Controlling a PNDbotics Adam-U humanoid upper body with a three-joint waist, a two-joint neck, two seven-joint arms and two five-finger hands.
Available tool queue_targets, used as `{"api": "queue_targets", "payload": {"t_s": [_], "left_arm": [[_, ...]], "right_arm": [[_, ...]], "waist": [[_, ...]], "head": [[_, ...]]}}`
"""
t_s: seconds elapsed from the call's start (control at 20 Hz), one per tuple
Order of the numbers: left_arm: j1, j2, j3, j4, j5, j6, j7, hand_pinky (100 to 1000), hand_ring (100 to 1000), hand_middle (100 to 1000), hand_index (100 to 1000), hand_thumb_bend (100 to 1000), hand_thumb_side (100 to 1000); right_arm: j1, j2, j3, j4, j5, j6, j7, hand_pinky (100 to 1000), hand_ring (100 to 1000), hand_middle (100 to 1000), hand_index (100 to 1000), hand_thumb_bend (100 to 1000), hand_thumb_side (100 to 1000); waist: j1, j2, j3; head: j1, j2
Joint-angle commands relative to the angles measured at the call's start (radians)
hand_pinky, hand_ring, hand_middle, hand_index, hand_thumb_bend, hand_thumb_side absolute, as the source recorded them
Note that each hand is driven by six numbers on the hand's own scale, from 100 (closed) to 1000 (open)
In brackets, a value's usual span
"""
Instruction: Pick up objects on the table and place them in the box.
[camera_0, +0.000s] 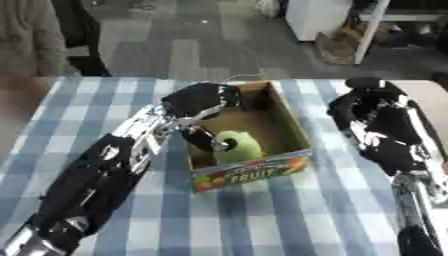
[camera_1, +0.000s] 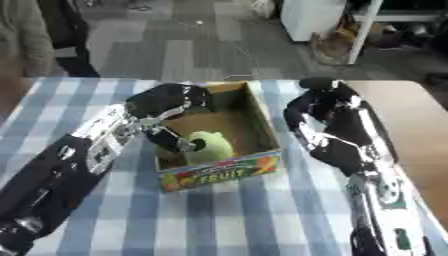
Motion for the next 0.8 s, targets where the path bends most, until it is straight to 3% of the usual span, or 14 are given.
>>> {"api": "queue_targets", "payload": {"t_s": [0.05,0.15,0.2,0.35,0.4,0.45,0.5,0.6,0.65,0.7,0.8], "left_arm": [[-0.002,0.052,0.025,-0.116,0.133,0.035,-0.010,667,643,667,749,251,114],[0.024,0.079,0.042,-0.217,0.264,0.072,-0.013,652,624,651,745,202,100],[0.042,0.095,0.053,-0.275,0.335,0.093,-0.013,630,600,631,740,100,100],[0.110,0.142,0.097,-0.455,0.555,0.167,-0.002,596,566,603,730,100,138],[0.138,0.152,0.114,-0.508,0.622,0.189,0.007,571,542,582,723,100,220],[0.170,0.161,0.132,-0.560,0.691,0.208,0.020,558,531,570,718,100,426],[0.202,0.168,0.147,-0.603,0.754,0.226,0.032,550,526,565,715,100,336],[0.268,0.170,0.180,-0.673,0.863,0.254,0.059,527,514,554,709,100,455],[0.301,0.169,0.195,-0.704,0.911,0.264,0.074,526,513,554,709,100,464],[0.333,0.164,0.210,-0.728,0.953,0.273,0.089,510,505,547,705,100,549],[0.388,0.150,0.232,-0.761,1.019,0.285,0.113,501,505,549,707,100,563]], "right_arm": [[-0.008,-0.011,-0.010,-0.023,0.000,0.001,-0.008,591,593,469,711,344,100],[-0.005,-0.017,-0.014,-0.023,0.001,0.000,-0.013,590,593,469,711,344,100],[-0.004,-0.020,-0.017,-0.023,0.001,0.000,-0.015,590,593,469,711,344,100],[0.003,-0.027,-0.022,-0.023,0.002,0.000,-0.020,590,593,469,711,345,100],[0.006,-0.029,-0.024,-0.024,0.002,0.001,-0.022,589,593,469,711,345,100],[0.008,-0.030,-0.026,-0.025,0.003,0.001,-0.024,589,593,469,711,345,100],[0.010,-0.032,-0.027,-0.025,0.003,0.002,-0.024,589,593,469,711,345,100],[0.014,-0.037,-0.029,-0.024,0.004,0.002,-0.026,588,593,469,711,345,100],[0.015,-0.038,-0.030,-0.024,0.004,0.002,-0.027,588,593,469,711,345,100],[0.017,-0.039,-0.031,-0.024,0.004,0.002,-0.028,588,593,469,710,346,100],[0.020,-0.041,-0.035,-0.026,0.003,0.002,-0.032,588,593,469,710,346,100]], "waist": [[0.000,-0.026,0.009],[0.000,-0.029,0.022],[0.000,-0.031,0.030],[0.000,-0.039,0.053],[0.001,-0.041,0.061],[0.001,-0.043,0.069],[0.001,-0.044,0.076],[0.000,-0.047,0.092],[0.000,-0.049,0.099],[0.000,-0.051,0.105],[-0.001,-0.054,0.113]], "head": [[-0.012,-0.007],[-0.024,-0.003],[-0.031,0.001],[-0.047,0.007],[-0.053,0.007],[-0.059,0.009],[-0.063,0.012],[-0.071,0.019],[-0.074,0.021],[-0.076,0.022],[-0.084,0.023]]}}
